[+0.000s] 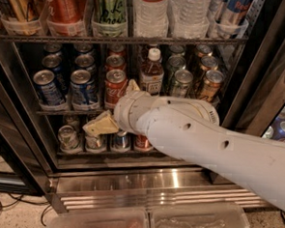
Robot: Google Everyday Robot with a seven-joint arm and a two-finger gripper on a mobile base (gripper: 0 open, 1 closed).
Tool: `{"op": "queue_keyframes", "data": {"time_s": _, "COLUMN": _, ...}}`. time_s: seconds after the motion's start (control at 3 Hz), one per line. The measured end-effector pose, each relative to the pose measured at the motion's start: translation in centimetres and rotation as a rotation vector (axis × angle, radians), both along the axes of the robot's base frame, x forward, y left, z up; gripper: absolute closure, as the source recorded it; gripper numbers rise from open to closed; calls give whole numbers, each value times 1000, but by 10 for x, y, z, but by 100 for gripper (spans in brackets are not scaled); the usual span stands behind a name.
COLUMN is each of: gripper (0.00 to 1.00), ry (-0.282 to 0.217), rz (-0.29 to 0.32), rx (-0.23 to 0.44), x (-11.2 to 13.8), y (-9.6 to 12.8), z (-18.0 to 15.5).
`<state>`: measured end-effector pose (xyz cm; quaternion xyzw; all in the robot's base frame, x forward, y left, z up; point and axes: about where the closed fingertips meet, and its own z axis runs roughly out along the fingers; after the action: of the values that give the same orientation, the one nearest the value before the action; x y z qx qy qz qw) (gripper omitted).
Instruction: Pick coke can from middle shelf of fridge
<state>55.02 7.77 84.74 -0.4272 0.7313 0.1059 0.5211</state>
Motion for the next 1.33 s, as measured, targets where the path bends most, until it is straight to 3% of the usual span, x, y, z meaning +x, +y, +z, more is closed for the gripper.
{"op": "queue_keyframes", "data": {"time_s": 0.33, "gripper": 15, "ry": -32, "rz": 1, "rx": -22, "x": 12, "y": -6, "z": 6}}
{"op": "queue_keyframes", "data": {"time_s": 1.33, "gripper": 17, "ry": -105, "rz": -15, "rx": -82, "x": 50, "y": -24, "z": 26}}
